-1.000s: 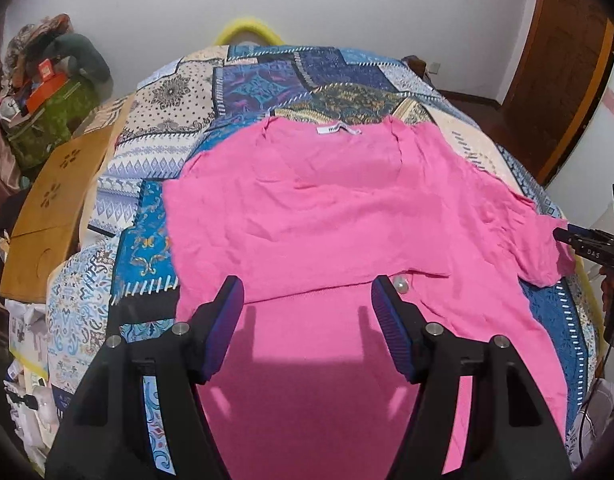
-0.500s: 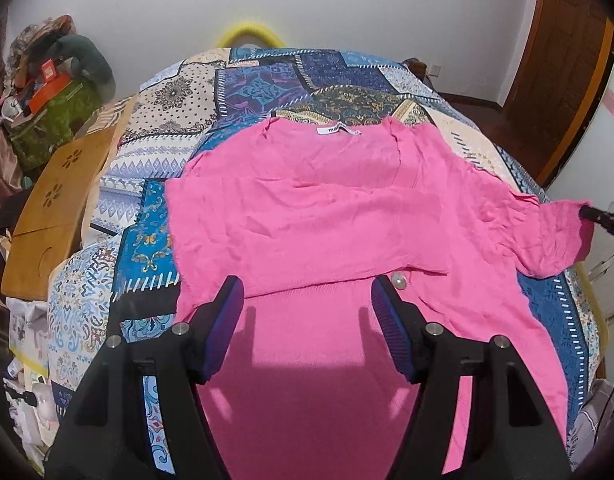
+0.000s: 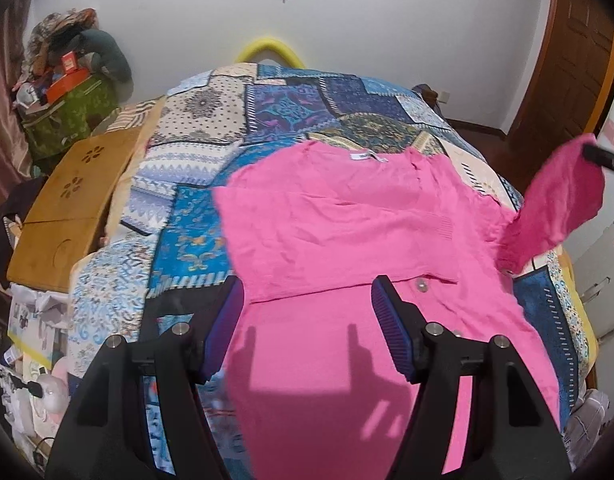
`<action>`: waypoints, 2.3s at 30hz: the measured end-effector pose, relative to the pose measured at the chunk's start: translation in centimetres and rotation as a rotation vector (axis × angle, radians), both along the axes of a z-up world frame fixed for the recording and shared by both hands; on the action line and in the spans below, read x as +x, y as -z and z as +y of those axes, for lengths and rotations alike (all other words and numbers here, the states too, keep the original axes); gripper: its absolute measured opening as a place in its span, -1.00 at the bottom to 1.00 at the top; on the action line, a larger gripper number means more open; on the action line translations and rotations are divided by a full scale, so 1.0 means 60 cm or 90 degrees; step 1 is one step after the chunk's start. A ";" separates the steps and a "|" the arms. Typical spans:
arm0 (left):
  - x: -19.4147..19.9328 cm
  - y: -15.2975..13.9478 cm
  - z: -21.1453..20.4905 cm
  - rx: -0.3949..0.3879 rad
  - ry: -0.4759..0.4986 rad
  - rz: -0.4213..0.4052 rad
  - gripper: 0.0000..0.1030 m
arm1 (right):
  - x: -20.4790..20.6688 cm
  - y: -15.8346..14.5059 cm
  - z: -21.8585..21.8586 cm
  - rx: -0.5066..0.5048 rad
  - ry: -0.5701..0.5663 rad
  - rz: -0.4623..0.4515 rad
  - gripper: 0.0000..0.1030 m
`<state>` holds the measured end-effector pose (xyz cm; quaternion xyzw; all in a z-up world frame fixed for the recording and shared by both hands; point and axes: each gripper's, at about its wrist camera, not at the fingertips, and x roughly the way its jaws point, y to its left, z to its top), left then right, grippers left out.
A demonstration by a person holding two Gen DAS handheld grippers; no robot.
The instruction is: Fold small clothes
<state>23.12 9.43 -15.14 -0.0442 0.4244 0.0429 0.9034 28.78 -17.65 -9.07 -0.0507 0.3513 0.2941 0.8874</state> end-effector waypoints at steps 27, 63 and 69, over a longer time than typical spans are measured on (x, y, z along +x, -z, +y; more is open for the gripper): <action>0.048 0.037 0.003 -0.127 0.011 0.055 0.27 | 0.032 0.102 0.099 -0.068 -0.061 0.046 -0.37; 0.064 0.077 0.053 -0.014 -0.041 0.099 -0.56 | 0.049 0.265 0.028 -0.090 -0.022 0.193 -0.37; 0.035 0.067 0.071 -0.040 -0.047 0.099 -0.11 | 0.019 0.221 0.008 -0.063 -0.026 0.176 -0.28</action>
